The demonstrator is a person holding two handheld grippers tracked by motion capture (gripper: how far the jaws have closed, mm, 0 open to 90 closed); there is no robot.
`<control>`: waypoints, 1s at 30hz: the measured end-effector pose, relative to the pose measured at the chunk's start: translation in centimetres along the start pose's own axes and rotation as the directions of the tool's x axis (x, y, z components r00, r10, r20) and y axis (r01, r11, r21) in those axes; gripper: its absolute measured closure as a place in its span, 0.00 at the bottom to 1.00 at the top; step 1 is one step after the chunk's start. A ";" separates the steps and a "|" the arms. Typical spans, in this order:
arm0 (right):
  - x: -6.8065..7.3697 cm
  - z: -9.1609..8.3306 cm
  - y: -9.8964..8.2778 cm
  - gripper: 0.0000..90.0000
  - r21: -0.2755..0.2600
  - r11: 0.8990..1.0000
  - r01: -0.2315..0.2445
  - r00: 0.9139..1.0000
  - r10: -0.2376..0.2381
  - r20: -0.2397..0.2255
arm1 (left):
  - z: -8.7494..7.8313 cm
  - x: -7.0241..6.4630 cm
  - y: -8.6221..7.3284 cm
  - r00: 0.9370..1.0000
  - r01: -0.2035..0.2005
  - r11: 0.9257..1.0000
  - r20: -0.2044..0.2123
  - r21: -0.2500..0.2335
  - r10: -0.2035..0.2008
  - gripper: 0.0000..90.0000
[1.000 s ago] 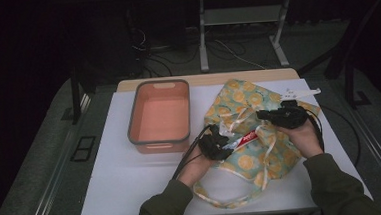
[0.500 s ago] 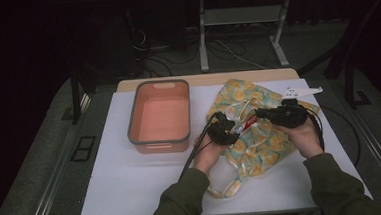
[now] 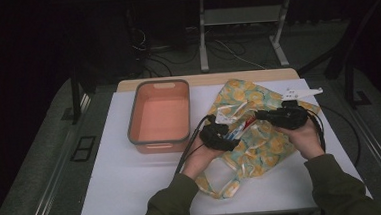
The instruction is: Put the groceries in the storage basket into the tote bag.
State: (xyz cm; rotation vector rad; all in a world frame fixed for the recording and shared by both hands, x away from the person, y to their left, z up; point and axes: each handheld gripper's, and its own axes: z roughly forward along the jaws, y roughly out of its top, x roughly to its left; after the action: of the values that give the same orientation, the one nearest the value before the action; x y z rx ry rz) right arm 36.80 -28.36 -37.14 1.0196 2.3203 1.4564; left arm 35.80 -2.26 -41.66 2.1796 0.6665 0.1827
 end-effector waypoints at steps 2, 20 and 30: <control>0.4 0.1 0.1 0.99 0.005 1.000 0.011 1.000 -0.011 -0.014 | -1.2 -0.3 -0.5 1.000 -0.021 1.000 0.005 -0.013 0.021 0.38; 6.8 2.7 -2.0 0.99 0.174 0.970 0.172 0.970 -0.136 -0.200 | -9.0 -0.9 -6.5 0.998 -0.009 0.999 0.068 -0.052 0.012 0.29; 8.9 4.8 -5.1 0.99 0.312 0.920 0.239 0.954 -0.162 -0.254 | -10.3 0.0 -8.6 0.998 0.018 0.999 0.064 -0.045 -0.015 0.29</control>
State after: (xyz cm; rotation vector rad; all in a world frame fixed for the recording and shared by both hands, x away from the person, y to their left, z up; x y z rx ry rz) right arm 30.52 -20.51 -42.31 0.6852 2.8146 1.1682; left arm 28.77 9.24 -41.54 2.1271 0.6383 0.1187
